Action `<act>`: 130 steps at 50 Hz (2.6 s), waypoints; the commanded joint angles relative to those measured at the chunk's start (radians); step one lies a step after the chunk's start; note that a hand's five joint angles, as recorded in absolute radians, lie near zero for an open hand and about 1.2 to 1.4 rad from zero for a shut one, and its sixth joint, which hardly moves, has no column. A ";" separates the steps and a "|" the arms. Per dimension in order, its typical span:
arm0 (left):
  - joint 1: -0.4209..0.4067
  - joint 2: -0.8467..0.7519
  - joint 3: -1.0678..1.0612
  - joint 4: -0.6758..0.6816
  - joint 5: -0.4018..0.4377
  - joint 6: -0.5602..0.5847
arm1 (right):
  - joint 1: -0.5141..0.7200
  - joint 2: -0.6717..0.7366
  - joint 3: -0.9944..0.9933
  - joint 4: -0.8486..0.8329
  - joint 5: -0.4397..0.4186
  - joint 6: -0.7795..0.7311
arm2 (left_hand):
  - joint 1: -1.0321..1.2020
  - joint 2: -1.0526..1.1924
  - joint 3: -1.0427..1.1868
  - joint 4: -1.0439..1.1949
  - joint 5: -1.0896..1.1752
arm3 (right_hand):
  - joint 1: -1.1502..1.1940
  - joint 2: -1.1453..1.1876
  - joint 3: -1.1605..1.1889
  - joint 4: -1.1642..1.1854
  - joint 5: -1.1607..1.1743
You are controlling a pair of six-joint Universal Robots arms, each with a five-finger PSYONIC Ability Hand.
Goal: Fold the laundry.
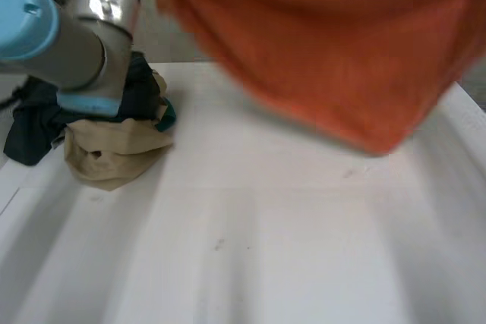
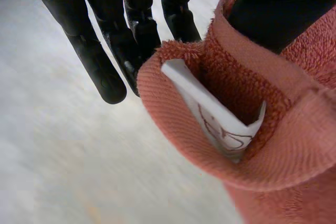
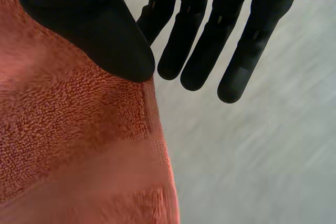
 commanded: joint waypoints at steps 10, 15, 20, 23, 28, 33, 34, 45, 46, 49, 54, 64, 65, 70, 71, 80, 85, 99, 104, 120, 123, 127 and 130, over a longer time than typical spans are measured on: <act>0.031 -0.007 -0.205 -0.128 -0.001 -0.057 | -0.001 -0.002 0.142 -0.012 -0.084 -0.028 | 0.257 0.214 0.206 0.196 0.260 | 0.253 0.227 0.207 0.198 0.196; 0.024 -0.036 -0.363 -0.154 -0.003 -0.039 | -0.001 0.044 0.251 0.015 -0.113 -0.091 | 0.257 0.214 0.206 0.196 0.260 | 0.253 0.227 0.207 0.198 0.196; 0.014 -0.047 -0.469 -0.179 -0.003 -0.016 | -0.008 0.056 0.400 0.058 -0.119 -0.159 | 0.257 0.214 0.206 0.196 0.260 | 0.253 0.227 0.207 0.198 0.196; 0.014 -0.046 -0.549 -0.190 -0.001 0.015 | -0.027 0.047 0.499 0.063 -0.125 -0.199 | 0.257 0.214 0.206 0.196 0.260 | 0.253 0.227 0.207 0.198 0.196; 0.014 -0.039 -0.653 -0.187 -0.001 0.119 | -0.064 0.043 0.615 0.061 -0.136 -0.262 | 0.026 -0.016 -0.024 -0.035 0.030 | 0.253 0.227 0.207 0.198 0.196; 0.034 -0.044 -0.674 -0.185 -0.001 0.214 | -0.095 0.033 0.662 0.061 -0.147 -0.303 | -0.280 -0.322 -0.330 -0.341 -0.277 | 0.253 0.227 0.207 0.198 0.196; 0.038 -0.044 -0.674 -0.185 -0.001 0.228 | -0.100 0.027 0.668 0.063 -0.148 -0.312 | -0.292 -0.334 -0.342 -0.353 -0.288 | 0.253 0.227 0.207 0.198 0.196; 0.067 -0.009 -0.714 -0.207 -0.012 0.265 | -0.126 -0.005 0.699 0.081 -0.144 -0.334 | 0.257 0.214 0.206 0.196 0.260 | 0.253 0.227 0.207 0.198 0.196; 0.063 0.037 -0.751 -0.234 -0.009 0.266 | -0.127 -0.017 0.705 0.092 -0.144 -0.341 | 0.257 0.214 0.206 0.196 0.260 | 0.253 0.227 0.207 0.198 0.196; 0.057 0.132 -0.825 -0.291 -0.003 0.266 | -0.144 -0.080 0.740 0.173 -0.147 -0.401 | 0.257 0.214 0.206 0.196 0.260 | 0.253 0.227 0.207 0.198 0.196; 0.040 0.342 -0.987 -0.493 -0.005 0.274 | -0.210 -0.212 0.803 0.358 -0.150 -0.565 | 0.257 0.214 0.206 0.196 0.260 | 0.253 0.227 0.207 0.198 0.196; 0.049 0.508 -1.080 -0.928 -0.001 0.300 | -0.417 -0.372 0.963 0.614 -0.164 -0.961 | 0.257 0.214 0.206 0.196 0.260 | 0.253 0.227 0.207 0.198 0.196; 0.043 0.505 -1.069 -0.905 -0.001 0.300 | -0.420 -0.373 0.966 0.606 -0.168 -0.951 | 0.257 0.214 0.206 0.196 0.260 | 0.253 0.227 0.207 0.198 0.196; 0.046 0.453 -0.992 -0.735 -0.005 0.286 | -0.385 -0.344 0.954 0.502 -0.180 -0.853 | 0.257 0.214 0.206 0.196 0.260 | 0.253 0.227 0.207 0.198 0.196; 0.043 0.421 -0.975 -0.695 -0.006 0.283 | -0.376 -0.323 0.946 0.471 -0.180 -0.834 | 0.257 0.214 0.206 0.196 0.260 | 0.253 0.227 0.207 0.198 0.196; 0.012 0.221 -0.803 -0.556 -0.034 0.211 | -0.151 -0.094 0.764 0.183 -0.153 -0.624 | 0.257 0.214 0.206 0.196 0.260 | 0.253 0.227 0.207 0.198 0.196; 0.004 0.126 -0.713 -0.547 -0.058 0.182 | -0.110 0.000 0.692 0.041 -0.144 -0.596 | 0.257 0.214 0.206 0.196 0.260 | 0.253 0.227 0.207 0.198 0.196; -0.006 0.065 -0.188 -0.118 -0.087 0.092 | -0.012 0.064 0.141 -0.322 0.089 -0.270 | 0.257 0.214 0.206 0.196 0.260 | 0.253 0.227 0.207 0.198 0.196; 0.032 0.077 -0.079 0.031 -0.081 -0.063 | -0.015 -0.020 0.081 -0.302 0.086 -0.159 | 0.257 0.214 0.206 0.196 0.260 | 0.253 0.227 0.207 0.198 0.196; 0.052 -0.030 -0.274 -0.181 -0.038 -0.062 | -0.011 0.020 0.249 -0.118 -0.007 -0.170 | 0.257 0.214 0.206 0.196 0.260 | 0.253 0.227 0.207 0.198 0.196; 0.035 -0.070 -0.340 -0.190 -0.038 -0.057 | -0.015 0.049 0.334 -0.088 -0.032 -0.190 | 0.257 0.214 0.206 0.196 0.260 | 0.253 0.227 0.207 0.198 0.196; -0.009 -0.104 -0.421 -0.201 -0.038 -0.045 | -0.018 0.059 0.455 -0.062 -0.077 -0.222 | 0.257 0.214 0.206 0.196 0.260 | 0.253 0.227 0.207 0.198 0.196; -0.020 -0.099 -0.518 -0.208 -0.038 -0.025 | -0.020 0.050 0.571 -0.063 -0.101 -0.246 | 0.257 0.214 0.206 0.196 0.260 | 0.253 0.227 0.207 0.198 0.196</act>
